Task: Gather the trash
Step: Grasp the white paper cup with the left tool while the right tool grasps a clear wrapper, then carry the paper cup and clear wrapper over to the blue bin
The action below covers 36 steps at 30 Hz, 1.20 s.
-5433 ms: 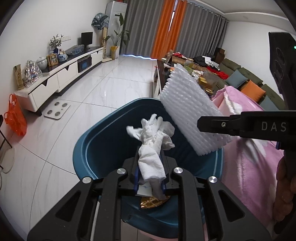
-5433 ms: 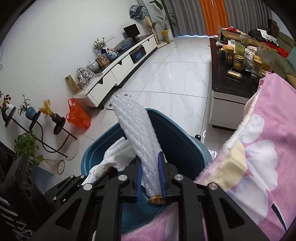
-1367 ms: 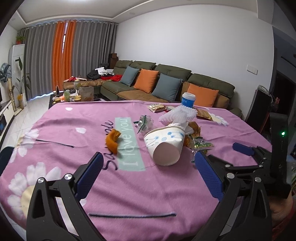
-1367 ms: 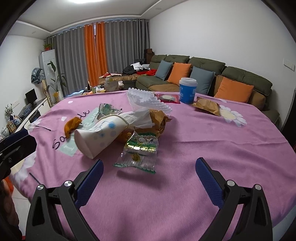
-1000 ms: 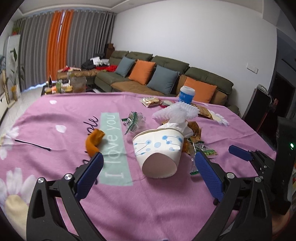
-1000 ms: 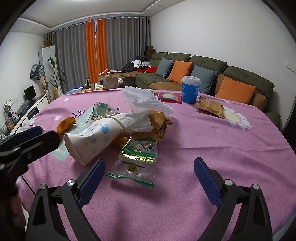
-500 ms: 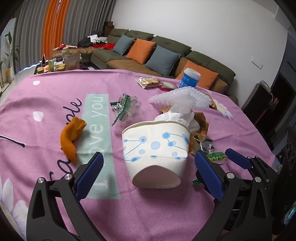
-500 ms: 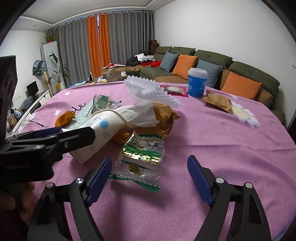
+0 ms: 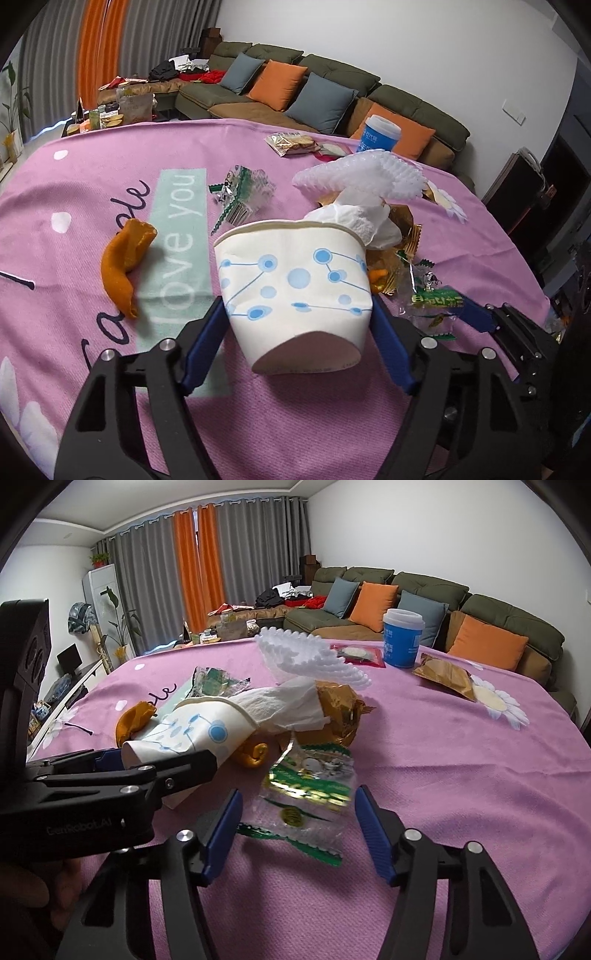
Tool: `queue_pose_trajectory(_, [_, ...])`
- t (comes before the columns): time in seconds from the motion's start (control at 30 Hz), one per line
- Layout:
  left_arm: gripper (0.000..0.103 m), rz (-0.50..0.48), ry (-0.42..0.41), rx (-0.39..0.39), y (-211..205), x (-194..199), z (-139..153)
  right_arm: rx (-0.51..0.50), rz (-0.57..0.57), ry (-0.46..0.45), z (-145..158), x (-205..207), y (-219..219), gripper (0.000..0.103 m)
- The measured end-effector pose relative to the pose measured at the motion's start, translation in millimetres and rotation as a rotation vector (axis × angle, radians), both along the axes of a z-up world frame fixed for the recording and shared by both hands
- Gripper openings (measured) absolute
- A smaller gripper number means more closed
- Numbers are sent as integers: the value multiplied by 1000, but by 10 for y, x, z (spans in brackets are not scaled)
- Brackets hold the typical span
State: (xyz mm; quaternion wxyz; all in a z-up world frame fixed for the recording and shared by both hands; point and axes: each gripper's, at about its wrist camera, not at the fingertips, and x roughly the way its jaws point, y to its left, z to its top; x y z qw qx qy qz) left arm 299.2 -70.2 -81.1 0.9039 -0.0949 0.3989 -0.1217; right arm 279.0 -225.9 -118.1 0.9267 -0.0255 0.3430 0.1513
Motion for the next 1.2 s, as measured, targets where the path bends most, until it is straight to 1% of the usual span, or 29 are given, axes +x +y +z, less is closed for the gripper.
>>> queue_pose_trajectory(0.03, [75,1,-3,-3,6,-9,1,-1,1,2,-2,1,9,50])
queue_pose_trajectory(0.07, [75,2,-7,-5,12,-18,4,0,1,2,-4,0,12,49])
queue_pose_trajectory(0.13, [74,11,-21,-8,33,-48,21,-1,0,2,-7,-4,10,40])
queue_pose_trajectory(0.27, [74,12,-50,-16,55,-123,67,3,-4,-6,21,-30,-8,36])
queue_pose_trajectory(0.3, [74,14,-53,-15,59,-144,81,2,-4,-11,38,-44,-9,33])
queue_pose_trajectory(0.33, [74,16,-61,-19,75,-183,99,2,-1,-13,52,-53,-10,26])
queue_pose_trajectory(0.53, [74,39,-134,-3,188,-398,307,-22,25,-53,178,-155,81,25])
queue_pose_trajectory(0.6, [74,55,-151,-7,264,-474,370,-24,40,-71,238,-199,122,22])
queue_pose_trajectory(0.7, [74,81,-168,-8,372,-551,422,-37,59,-83,274,-220,177,12])
queue_pose_trajectory(0.73, [74,90,-169,-11,413,-568,429,-37,62,-80,271,-221,191,7])
queue_pose_trajectory(0.77, [74,99,-169,-14,454,-585,435,-37,67,-75,266,-217,200,6])
queue_pose_trajectory(0.9, [74,118,-185,-20,587,-689,480,-31,72,-72,259,-201,226,5])
queue_pose_trajectory(0.93, [74,124,-191,-19,619,-718,499,-31,72,-71,258,-207,237,4])
queue_pose_trajectory(0.97, [74,130,-199,-23,661,-755,526,-27,73,-74,268,-219,249,0])
queue_pose_trajectory(1.2, [74,178,-252,-34,945,-997,677,-27,104,-133,464,-338,364,0])
